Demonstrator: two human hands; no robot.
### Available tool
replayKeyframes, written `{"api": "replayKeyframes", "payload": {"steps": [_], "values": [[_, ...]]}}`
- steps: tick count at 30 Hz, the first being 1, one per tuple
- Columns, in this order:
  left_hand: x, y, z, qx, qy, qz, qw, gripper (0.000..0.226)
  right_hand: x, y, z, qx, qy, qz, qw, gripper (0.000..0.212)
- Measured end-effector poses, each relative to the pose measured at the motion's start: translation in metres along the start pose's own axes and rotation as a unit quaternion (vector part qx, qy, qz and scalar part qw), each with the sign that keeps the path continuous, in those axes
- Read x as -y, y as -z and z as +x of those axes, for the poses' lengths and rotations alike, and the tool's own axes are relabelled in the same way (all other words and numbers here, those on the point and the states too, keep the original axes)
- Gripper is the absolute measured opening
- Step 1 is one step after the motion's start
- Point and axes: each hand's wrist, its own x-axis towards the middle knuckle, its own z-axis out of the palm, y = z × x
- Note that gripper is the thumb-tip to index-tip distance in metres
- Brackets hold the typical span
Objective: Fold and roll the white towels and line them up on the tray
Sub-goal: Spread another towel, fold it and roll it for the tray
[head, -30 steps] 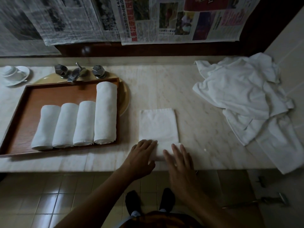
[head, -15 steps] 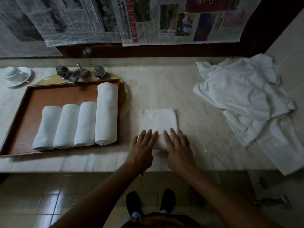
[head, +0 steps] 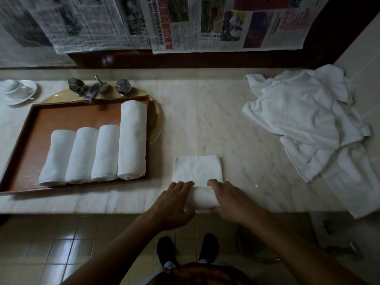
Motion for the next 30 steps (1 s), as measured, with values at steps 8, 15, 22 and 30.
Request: {"api": "replayKeyframes", "payload": {"steps": [8, 15, 22, 30], "values": [[0.009, -0.005, 0.007, -0.039, 0.054, -0.109, 0.992, 0.030, -0.009, 0.002, 0.003, -0.012, 0.006, 0.042, 0.999, 0.070], [0.007, 0.013, 0.035, -0.036, 0.178, -0.189, 0.965, 0.026, 0.030, -0.030, -0.020, -0.219, 0.057, -0.040, 0.973, 0.071], [0.005, 0.005, 0.015, -0.206, 0.154, -0.131, 0.957, 0.036, 0.029, -0.046, 0.006, -0.194, 0.060, -0.098, 0.974, 0.091], [-0.003, -0.015, -0.013, -0.186, 0.002, 0.121, 0.975, 0.070, 0.017, -0.001, 0.042, -0.094, 0.086, -0.045, 0.991, 0.074]]}}
